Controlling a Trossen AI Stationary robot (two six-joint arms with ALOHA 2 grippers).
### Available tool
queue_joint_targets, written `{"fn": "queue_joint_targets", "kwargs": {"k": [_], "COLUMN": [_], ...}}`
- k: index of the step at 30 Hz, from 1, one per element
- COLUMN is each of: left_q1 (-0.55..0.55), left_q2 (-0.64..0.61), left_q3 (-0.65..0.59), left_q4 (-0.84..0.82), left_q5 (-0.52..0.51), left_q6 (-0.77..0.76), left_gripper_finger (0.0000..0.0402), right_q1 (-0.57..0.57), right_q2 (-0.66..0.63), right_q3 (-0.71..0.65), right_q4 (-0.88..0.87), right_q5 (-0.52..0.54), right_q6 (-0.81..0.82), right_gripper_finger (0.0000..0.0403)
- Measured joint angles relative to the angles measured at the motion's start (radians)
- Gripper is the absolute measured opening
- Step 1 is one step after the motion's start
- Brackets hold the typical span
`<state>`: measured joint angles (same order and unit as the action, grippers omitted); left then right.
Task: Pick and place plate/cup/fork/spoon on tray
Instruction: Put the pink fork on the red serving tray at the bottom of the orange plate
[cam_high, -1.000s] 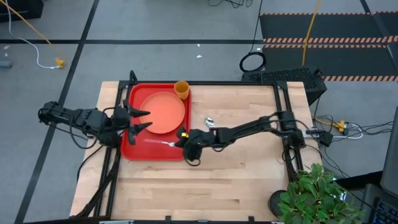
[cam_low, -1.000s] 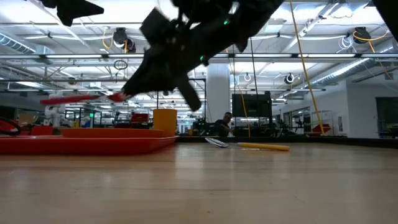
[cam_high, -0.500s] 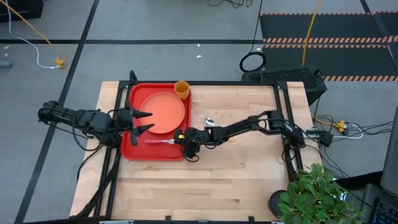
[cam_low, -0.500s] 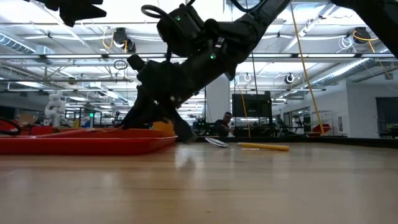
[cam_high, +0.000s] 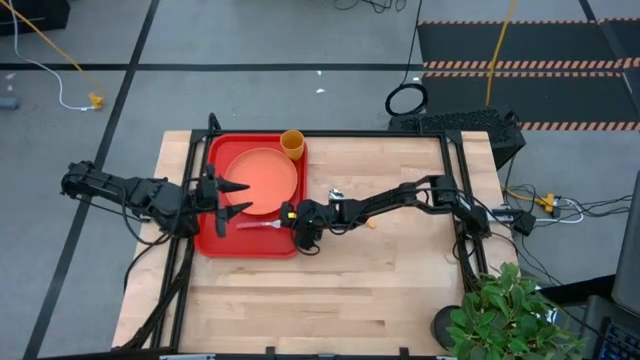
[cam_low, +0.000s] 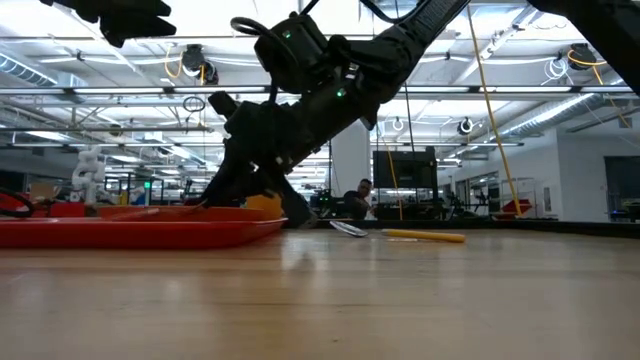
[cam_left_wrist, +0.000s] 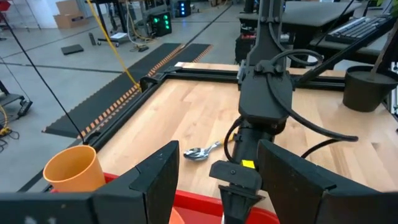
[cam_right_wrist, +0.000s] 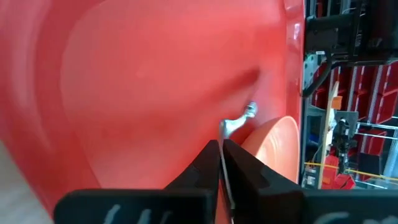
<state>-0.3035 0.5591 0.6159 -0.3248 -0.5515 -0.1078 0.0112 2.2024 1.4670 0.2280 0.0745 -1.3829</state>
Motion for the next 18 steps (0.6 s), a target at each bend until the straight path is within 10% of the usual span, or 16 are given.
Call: {"fn": "queue_joint_targets", "kwargs": {"k": [18], "left_q1": [0.0], "left_q2": [-0.001], "left_q3": [0.0], "left_q4": [0.0], "left_q5": [0.0], "left_q6": [0.024], "left_gripper_finger": [0.0218], "right_q1": [-0.011], "right_q2": [0.0], "right_q3": [0.0], "right_q4": [-0.039], "right_q5": [-0.069], "right_q6": [0.097], "right_gripper_finger": [0.0059]}}
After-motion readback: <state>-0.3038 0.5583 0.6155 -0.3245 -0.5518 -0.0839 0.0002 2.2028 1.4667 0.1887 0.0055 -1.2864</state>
